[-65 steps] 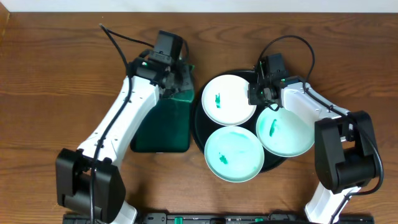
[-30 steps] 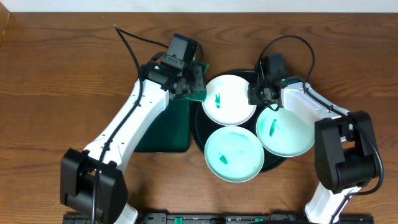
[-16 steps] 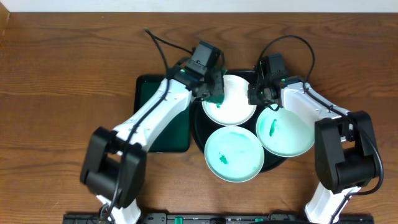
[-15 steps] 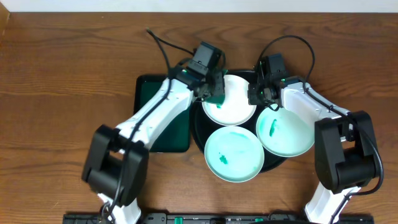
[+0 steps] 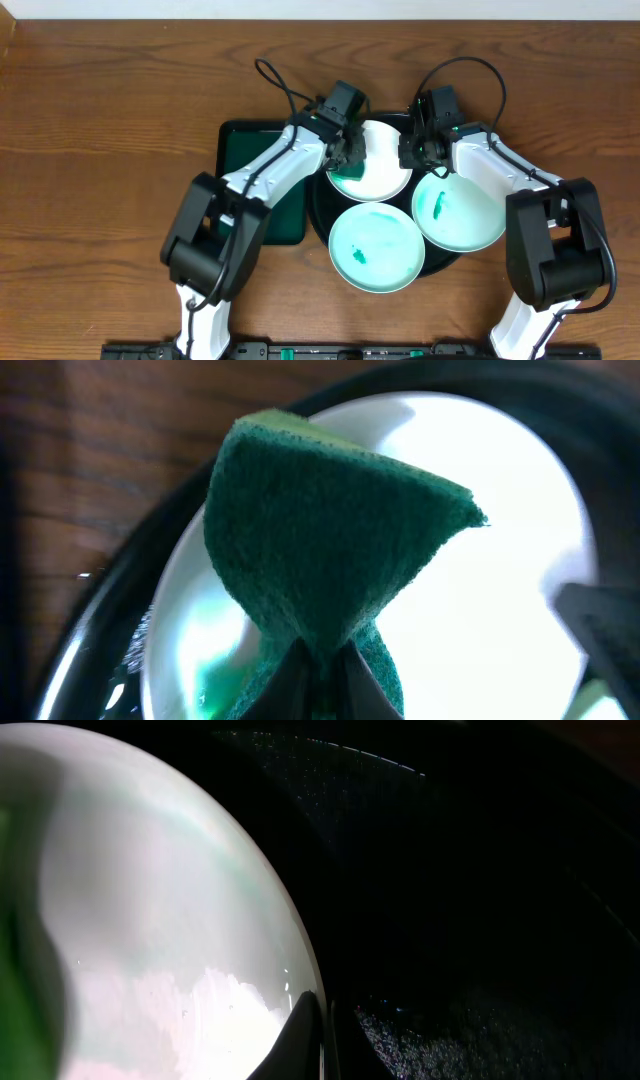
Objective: Clean dirty plates on tray and stack at the side
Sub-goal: 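Lower the sponge onto the pink plate surface with the left gripper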
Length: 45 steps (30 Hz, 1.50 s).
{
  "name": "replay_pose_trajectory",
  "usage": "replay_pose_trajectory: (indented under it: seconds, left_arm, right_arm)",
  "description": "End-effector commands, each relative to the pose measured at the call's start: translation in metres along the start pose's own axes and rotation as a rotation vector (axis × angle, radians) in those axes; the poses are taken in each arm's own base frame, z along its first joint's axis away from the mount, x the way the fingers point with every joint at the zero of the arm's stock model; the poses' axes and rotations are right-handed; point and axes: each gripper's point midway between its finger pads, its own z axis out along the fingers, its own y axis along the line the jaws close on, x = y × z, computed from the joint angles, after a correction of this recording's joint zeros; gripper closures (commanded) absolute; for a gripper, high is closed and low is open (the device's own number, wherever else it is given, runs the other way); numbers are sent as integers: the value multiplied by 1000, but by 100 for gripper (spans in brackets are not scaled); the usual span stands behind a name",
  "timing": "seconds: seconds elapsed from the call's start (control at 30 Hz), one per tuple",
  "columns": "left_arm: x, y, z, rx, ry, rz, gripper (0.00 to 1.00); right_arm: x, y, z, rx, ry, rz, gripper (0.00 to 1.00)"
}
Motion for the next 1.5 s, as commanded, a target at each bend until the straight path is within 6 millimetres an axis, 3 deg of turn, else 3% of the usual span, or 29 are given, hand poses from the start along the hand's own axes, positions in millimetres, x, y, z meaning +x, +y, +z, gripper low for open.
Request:
replay_pose_trajectory:
  seconds: [0.0,0.23,0.57,0.7,0.83,0.93,1.03,1.17,1.47]
  left_arm:
    - [3,-1,11,-18,10,-15,93]
    - [19,-2,27,-27,61,1,93]
    - [31,-45,15,195,165,6,93]
    - [14,-61,-10,248,115,18,93]
    - [-14,-78,-55,285,-15,48,93]
    - [-32,-72,-81,233,-127,46,93]
    - [-44,-60,-94,163,-206,34,93]
    - [-43,-47,-88,99,-209,25,93]
    - [-23,-17,-41,-29,-126,18,93]
  right_arm:
    - [5,8,1,-21,12,-4,99]
    - [5,8,1,-22,12,-4,99]
    - [5,8,1,-22,12,-4,99]
    - [5,8,1,-22,12,-4,99]
    - [5,8,1,-22,12,-4,99]
    - [5,8,1,-22,12,-4,99]
    - [5,8,1,-22,12,-4,99]
    - [5,8,1,-22,12,-4,99]
    - [6,8,1,-21,14,-3,99]
